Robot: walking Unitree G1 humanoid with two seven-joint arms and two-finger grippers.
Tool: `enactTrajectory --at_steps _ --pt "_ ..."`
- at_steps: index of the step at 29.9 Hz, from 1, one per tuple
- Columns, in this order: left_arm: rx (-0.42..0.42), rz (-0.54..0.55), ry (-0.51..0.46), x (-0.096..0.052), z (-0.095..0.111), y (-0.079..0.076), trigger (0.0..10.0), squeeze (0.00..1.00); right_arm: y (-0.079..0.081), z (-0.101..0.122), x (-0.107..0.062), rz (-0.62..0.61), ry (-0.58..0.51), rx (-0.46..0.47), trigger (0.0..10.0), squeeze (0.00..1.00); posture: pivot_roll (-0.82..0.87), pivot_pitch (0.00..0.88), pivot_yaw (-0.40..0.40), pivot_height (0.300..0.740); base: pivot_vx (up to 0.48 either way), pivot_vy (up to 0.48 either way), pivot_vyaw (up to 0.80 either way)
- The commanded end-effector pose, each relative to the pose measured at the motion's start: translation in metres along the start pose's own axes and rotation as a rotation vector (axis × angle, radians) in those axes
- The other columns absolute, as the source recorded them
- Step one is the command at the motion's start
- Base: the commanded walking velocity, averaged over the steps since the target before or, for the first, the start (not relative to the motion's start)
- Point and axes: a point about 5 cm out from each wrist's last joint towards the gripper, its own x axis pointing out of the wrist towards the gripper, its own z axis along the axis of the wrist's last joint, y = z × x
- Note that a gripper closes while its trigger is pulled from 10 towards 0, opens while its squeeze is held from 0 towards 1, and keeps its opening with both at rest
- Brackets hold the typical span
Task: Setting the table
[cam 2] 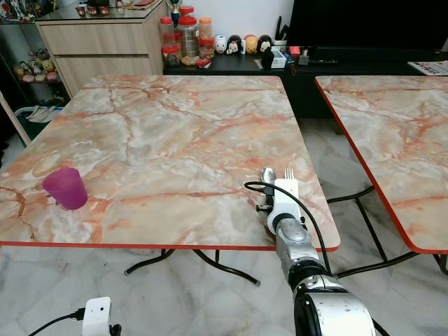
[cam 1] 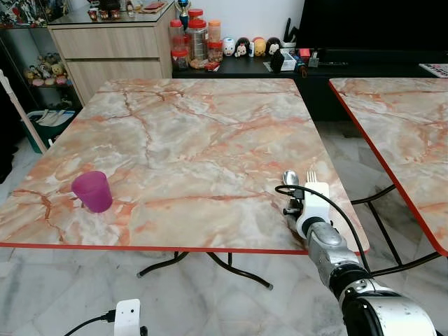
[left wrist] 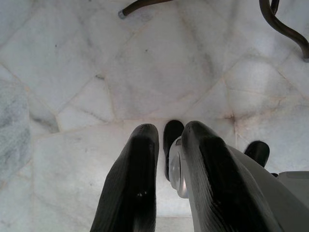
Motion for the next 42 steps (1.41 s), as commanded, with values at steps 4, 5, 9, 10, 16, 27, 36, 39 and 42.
enactTrajectory --at_steps 4,5,9,10,16,27,36,39,42 --pt "0.009 -0.01 0.012 0.0 -0.001 -0.001 10.0 0.0 0.002 -0.008 -0.001 0.008 0.033 -0.002 0.0 0.0 0.01 0.0 -0.001 0.709 0.0 0.0 0.0" --pt "0.009 -0.01 0.012 0.0 -0.001 -0.001 10.0 0.0 0.003 -0.008 -0.001 0.011 0.033 0.0 0.0 0.0 0.01 0.0 -0.001 0.709 0.0 0.0 0.0" --pt "0.01 -0.011 0.012 0.0 -0.001 -0.001 10.0 0.0 0.005 -0.01 -0.002 0.017 0.033 0.0 0.0 0.0 0.01 0.0 0.001 0.709 0.0 0.0 0.0" --pt "0.01 -0.011 0.012 0.0 -0.001 -0.001 10.0 0.0 0.005 -0.01 -0.002 0.017 0.033 0.0 0.0 0.0 0.01 0.0 0.001 0.709 0.0 0.0 0.0" --pt "0.01 -0.004 0.006 0.0 -0.001 -0.001 10.0 0.0 0.013 0.006 0.0 0.046 -0.07 -0.014 10.0 0.0 0.01 0.0 0.002 0.709 0.0 0.0 0.0" --pt "-0.009 0.022 -0.021 0.0 0.003 0.001 10.0 0.0 0.028 0.033 -0.001 0.103 -0.251 -0.048 10.0 0.0 0.01 0.0 -0.002 0.709 0.0 0.0 0.0" --pt "0.008 0.084 -0.031 0.0 0.004 0.008 10.0 0.0 0.051 0.043 -0.006 0.179 -0.367 -0.086 10.0 0.0 0.01 0.0 -0.007 0.709 0.0 -0.18 0.0" --pt "0.007 0.086 -0.032 0.0 0.004 0.009 10.0 0.0 0.051 0.045 -0.006 0.181 -0.374 -0.085 10.0 0.0 0.01 0.0 -0.008 0.709 0.0 -0.398 0.0" --pt "0.006 0.092 -0.03 0.0 0.003 0.01 10.0 0.0 0.05 0.048 -0.006 0.176 -0.393 -0.084 10.0 0.0 0.01 0.0 -0.007 0.709 0.0 -0.407 0.0"
